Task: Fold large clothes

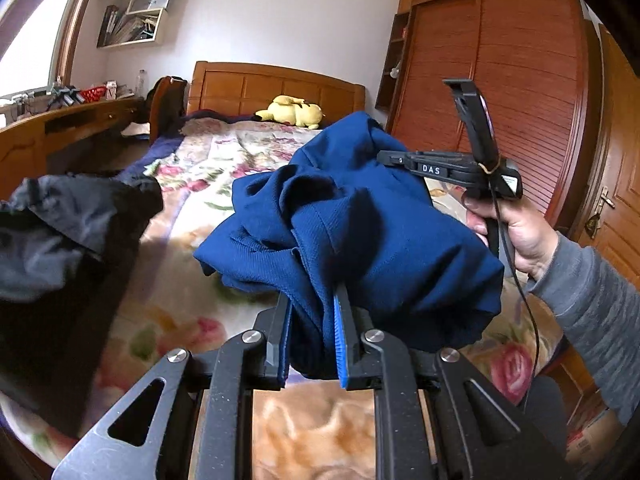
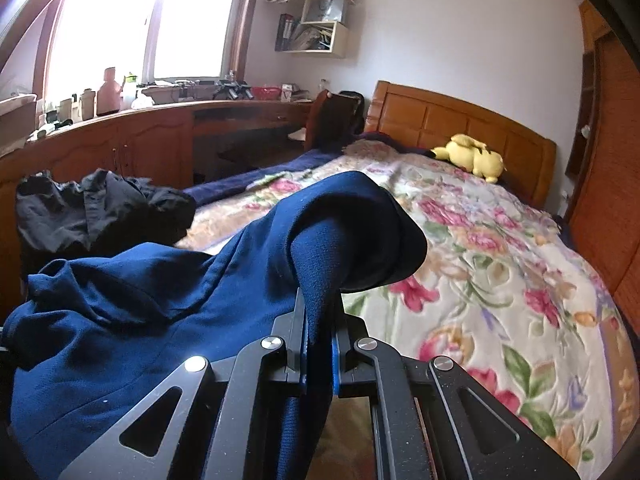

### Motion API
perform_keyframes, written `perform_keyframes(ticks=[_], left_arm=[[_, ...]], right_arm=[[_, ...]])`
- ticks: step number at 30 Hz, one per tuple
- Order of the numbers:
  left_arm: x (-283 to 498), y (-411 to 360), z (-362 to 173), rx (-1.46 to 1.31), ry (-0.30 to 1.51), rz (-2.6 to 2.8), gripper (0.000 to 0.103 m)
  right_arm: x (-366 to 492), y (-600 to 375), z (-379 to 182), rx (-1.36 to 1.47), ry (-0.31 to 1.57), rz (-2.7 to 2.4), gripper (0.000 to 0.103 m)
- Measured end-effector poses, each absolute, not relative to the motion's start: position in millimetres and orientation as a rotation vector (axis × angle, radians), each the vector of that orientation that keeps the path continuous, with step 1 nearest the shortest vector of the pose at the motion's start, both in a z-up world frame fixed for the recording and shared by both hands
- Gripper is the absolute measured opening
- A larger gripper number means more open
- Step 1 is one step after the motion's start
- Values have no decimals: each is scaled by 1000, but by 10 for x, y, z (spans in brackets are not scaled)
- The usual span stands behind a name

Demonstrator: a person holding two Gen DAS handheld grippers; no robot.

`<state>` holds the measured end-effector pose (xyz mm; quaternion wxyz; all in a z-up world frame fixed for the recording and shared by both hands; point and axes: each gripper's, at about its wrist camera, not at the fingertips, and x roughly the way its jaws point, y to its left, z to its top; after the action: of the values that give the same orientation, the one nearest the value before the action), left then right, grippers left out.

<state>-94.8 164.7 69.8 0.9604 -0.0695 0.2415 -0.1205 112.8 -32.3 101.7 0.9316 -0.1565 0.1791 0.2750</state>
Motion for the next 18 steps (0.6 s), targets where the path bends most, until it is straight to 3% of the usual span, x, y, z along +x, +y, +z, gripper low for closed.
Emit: perform_keyframes(ticks=[9, 18], left_arm=[[-916, 2241, 1147, -111, 438, -168, 18], [-987, 3230, 1518, -22, 396, 71, 18]], right_arm=[[1179, 211, 1450, -349, 313, 627, 7], [1101, 1341, 2027, -382, 219, 730, 7]])
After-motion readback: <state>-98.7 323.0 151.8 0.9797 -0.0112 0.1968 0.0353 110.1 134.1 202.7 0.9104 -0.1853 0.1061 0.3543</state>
